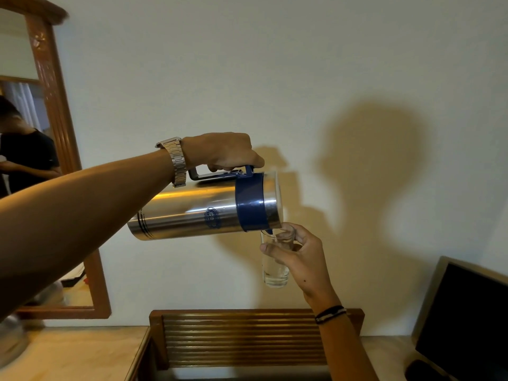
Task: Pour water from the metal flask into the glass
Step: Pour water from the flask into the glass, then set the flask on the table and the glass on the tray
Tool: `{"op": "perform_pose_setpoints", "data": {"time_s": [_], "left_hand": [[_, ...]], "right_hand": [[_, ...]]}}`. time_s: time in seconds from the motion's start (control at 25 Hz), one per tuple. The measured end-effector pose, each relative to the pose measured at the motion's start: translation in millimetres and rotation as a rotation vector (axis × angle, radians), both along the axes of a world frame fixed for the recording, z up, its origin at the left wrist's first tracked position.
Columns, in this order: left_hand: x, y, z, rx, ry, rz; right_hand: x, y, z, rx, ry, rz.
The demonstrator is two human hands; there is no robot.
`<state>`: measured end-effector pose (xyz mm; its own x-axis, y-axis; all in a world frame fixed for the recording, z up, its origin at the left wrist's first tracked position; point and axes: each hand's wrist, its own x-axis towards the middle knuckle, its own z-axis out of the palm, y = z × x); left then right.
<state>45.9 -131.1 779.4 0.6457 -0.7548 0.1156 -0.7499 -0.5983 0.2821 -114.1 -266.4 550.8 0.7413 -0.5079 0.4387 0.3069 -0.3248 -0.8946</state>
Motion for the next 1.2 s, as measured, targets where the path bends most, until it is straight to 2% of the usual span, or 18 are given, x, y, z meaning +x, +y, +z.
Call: {"op": "perform_pose_setpoints", "data": {"time_s": [0.36, 0.48, 0.6, 0.76, 0.92, 1.2], "left_hand": [[8.7, 1.2, -6.6, -0.033, 0.044, 0.021], [12.6, 5.3, -10.7, -0.107, 0.091, 0.000], [19.6, 26.2, -30.7, -0.283, 0.232, -0.011], [24.2, 58.4, -98.4, -0.633, 0.461, 0.074], [28.4, 69.5, -186.6, -0.868, 0.683, 0.267], [16.6, 79.3, -385.1, -1.175, 1.019, 0.651]], "right_hand": [[6.4, -6.1, 1.4, -0.003, 0.030, 0.010], [6.6, -6.4, -0.6, 0.037, 0.019, 0.003], [8.2, -9.8, -0.3, 0.052, 0.010, -0.012], [9.9, -13.5, -9.8, 0.040, 0.028, -0.010], [13.0, -13.5, -41.4, 0.003, 0.094, 0.008], [8.7, -25.3, -169.4, 0.050, 0.273, -0.058]]}}
